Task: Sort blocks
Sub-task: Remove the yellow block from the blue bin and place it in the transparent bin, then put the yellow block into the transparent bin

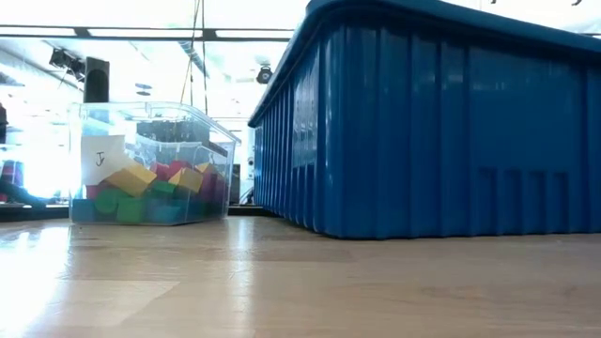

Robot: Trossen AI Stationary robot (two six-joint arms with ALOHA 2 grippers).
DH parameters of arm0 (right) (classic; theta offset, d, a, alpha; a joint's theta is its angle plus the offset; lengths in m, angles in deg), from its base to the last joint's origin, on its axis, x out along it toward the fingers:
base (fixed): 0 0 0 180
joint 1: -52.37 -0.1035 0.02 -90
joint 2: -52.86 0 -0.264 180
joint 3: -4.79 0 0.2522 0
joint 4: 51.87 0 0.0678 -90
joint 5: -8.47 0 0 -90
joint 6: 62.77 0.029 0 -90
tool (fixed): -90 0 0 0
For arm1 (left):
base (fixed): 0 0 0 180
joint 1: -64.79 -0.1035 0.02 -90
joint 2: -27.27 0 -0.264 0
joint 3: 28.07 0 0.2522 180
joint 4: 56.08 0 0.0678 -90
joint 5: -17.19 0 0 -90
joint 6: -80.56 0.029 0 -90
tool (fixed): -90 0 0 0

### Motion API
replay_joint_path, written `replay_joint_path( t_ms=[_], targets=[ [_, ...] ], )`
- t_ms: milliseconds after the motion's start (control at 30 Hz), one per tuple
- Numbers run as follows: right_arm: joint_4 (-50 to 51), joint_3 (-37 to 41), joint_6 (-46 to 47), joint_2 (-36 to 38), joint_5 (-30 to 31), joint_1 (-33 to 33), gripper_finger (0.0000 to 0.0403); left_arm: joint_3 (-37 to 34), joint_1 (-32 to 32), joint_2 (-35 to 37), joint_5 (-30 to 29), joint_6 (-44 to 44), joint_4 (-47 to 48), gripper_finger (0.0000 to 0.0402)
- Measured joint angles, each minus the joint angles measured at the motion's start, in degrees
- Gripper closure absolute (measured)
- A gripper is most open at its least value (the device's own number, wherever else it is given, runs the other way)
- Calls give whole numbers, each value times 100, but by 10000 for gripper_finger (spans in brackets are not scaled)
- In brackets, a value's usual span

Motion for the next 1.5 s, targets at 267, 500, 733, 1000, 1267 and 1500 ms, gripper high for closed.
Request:
replay_joint_path(
  t_ms=[267, 500, 733, 1000, 1267, 1500],
  targets=[
    [-13, -161, -257, 49, -330, 800, 74, 80, 17, 335, -1880, -1860, 1808, 255],
    [601, -152, -1226, 40, 659, 1426, 58, 818, -373, 510, -1804, -4841, 6033, 256],
    [1346, -152, -2401, 39, 1712, 1775, 69, 1088, -848, 526, -880, -6582, 8900, 256],
    [1642, 130, -3214, 22, 2598, 2025, 75, 1012, -1207, 528, -541, -7679, 9935, 169],
    [1525, 145, -3161, -653, 3774, 2134, 77, 1012, -1310, 527, -670, -7655, 9519, 67],
    [1309, -222, -2714, -1880, 4434, 2172, 94, 1012, -1301, 527, -741, -7439, 9104, 75]
  ],
)
